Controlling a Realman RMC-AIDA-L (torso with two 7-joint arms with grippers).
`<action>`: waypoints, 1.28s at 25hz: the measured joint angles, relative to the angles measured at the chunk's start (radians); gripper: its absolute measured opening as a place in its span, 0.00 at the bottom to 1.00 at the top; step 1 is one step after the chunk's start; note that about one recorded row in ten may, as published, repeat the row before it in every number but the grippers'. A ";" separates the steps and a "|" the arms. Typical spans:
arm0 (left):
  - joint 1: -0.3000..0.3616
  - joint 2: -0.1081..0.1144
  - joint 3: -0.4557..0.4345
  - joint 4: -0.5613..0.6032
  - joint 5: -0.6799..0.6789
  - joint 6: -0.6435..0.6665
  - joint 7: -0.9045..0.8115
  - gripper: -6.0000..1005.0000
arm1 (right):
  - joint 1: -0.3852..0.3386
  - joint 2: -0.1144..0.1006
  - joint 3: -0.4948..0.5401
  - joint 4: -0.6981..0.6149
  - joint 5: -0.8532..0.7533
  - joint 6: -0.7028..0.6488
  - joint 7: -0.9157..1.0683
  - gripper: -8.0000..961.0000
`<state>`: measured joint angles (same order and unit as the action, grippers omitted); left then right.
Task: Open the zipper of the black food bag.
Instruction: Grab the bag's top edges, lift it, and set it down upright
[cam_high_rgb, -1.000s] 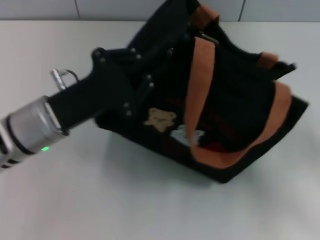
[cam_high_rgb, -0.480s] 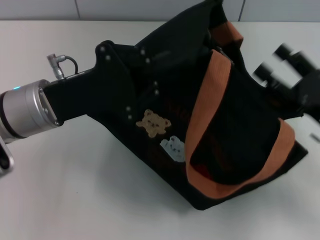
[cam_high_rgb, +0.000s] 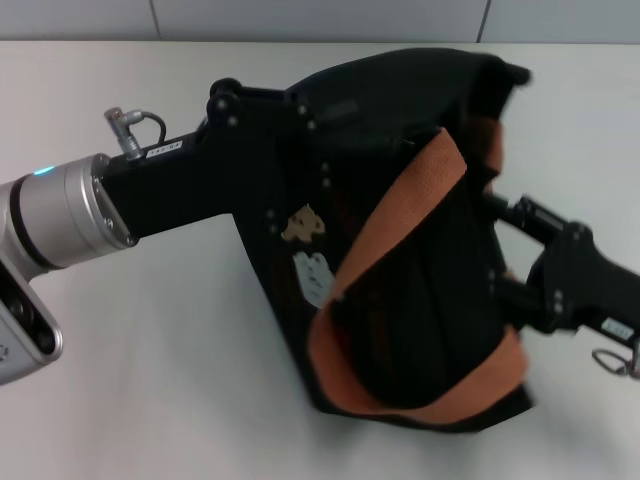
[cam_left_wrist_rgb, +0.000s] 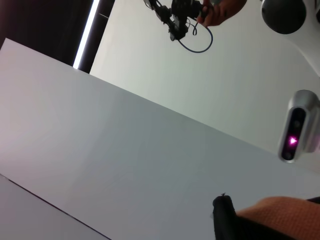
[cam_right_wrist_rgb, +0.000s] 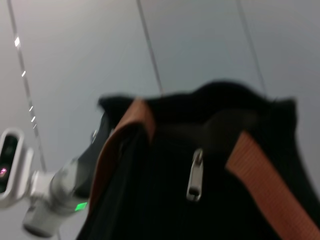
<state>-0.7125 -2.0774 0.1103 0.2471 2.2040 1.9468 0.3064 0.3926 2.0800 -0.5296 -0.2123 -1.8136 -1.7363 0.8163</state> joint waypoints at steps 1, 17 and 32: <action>-0.005 0.000 0.000 0.000 -0.002 0.001 0.000 0.15 | -0.009 0.001 -0.009 -0.008 0.000 -0.003 0.000 0.87; 0.002 -0.001 0.024 -0.061 -0.001 -0.024 0.121 0.15 | -0.067 0.005 -0.019 -0.099 -0.102 0.014 0.031 0.87; 0.021 -0.003 0.110 -0.231 0.002 -0.133 0.379 0.13 | 0.188 0.009 -0.011 0.050 -0.084 0.385 -0.009 0.87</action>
<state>-0.6917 -2.0800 0.2200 0.0161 2.2060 1.8140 0.6851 0.5806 2.0894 -0.5410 -0.1622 -1.8975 -1.3509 0.8068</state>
